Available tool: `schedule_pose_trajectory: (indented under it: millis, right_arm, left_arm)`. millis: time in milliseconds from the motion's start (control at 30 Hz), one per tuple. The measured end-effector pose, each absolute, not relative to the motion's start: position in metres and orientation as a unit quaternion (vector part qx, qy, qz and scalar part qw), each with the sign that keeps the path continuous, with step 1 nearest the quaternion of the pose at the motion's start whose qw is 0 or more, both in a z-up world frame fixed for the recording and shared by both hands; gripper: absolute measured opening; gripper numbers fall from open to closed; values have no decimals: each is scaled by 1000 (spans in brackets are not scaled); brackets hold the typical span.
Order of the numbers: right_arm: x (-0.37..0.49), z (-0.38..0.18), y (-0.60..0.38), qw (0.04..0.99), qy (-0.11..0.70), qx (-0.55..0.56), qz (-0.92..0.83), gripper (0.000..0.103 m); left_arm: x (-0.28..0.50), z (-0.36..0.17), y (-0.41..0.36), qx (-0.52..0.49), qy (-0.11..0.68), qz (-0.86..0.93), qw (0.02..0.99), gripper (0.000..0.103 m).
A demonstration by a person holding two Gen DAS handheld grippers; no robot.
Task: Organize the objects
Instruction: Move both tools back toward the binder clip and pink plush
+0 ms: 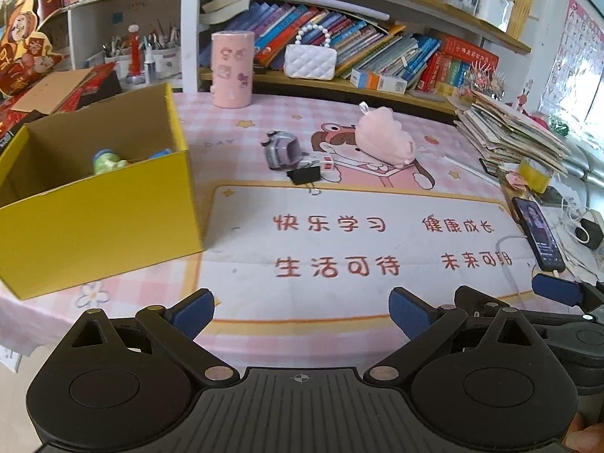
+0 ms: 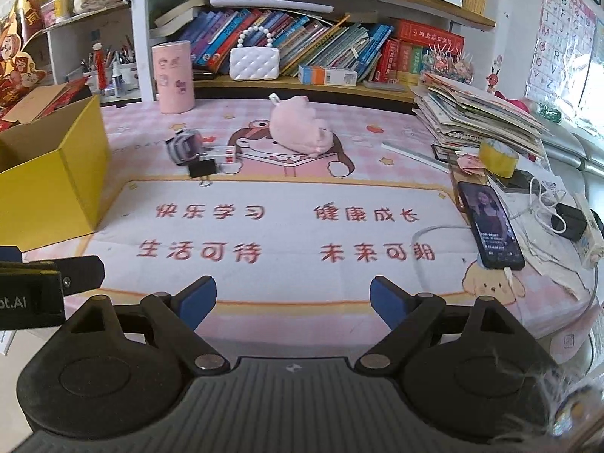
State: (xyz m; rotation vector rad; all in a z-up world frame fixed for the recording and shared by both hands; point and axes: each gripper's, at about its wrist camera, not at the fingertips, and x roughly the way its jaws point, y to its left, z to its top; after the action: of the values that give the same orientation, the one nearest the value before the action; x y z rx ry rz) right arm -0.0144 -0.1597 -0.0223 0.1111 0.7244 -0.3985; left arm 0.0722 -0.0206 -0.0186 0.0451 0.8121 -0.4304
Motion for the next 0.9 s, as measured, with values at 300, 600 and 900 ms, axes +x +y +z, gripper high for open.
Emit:
schedule_pose_trajectory:
  millis: [300, 600, 900]
  right_arm:
    - [18, -31, -212, 912, 365, 49, -181, 89]
    - [55, -40, -260, 916, 363, 38, -164, 90]
    - [105, -40, -300, 926, 344, 30, -152, 92]
  left_arm:
    - [106, -30, -58, 0, 410, -183, 894, 100]
    - [139, -31, -90, -5, 401, -147, 904, 100]
    - [177, -38, -116, -4, 400, -122, 908, 95]
